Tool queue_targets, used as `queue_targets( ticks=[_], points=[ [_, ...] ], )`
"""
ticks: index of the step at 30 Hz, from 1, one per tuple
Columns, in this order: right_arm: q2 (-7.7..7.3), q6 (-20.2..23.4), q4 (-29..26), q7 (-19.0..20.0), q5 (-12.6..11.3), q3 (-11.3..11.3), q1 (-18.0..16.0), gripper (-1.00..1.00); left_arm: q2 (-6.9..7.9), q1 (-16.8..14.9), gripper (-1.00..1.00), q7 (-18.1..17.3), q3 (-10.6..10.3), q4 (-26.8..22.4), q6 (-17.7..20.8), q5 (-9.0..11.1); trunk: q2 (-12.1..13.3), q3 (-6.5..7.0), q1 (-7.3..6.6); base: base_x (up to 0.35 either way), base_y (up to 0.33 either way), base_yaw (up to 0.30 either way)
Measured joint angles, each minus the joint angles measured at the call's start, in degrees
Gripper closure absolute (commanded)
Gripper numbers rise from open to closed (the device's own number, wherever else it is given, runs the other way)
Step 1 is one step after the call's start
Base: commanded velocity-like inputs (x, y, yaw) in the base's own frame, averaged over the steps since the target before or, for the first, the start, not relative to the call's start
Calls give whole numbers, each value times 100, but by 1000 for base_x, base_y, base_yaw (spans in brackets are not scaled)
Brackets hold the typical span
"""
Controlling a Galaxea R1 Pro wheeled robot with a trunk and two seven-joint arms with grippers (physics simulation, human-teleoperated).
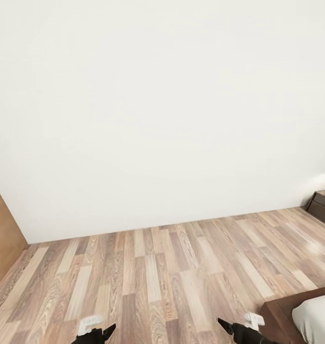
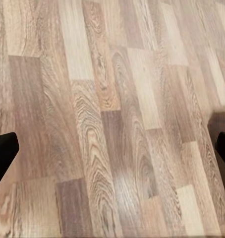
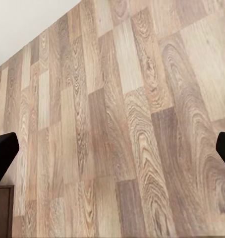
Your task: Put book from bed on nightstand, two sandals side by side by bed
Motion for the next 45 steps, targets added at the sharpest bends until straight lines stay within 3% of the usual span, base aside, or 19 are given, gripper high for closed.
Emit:
queue_targets(
  ticks=[45],
  points=[
    [0,-1,0,0,0,0,0,-100,-9,0,-100,3,-9,5,-5,0,0,96,0,0,0,-273]
  ],
)
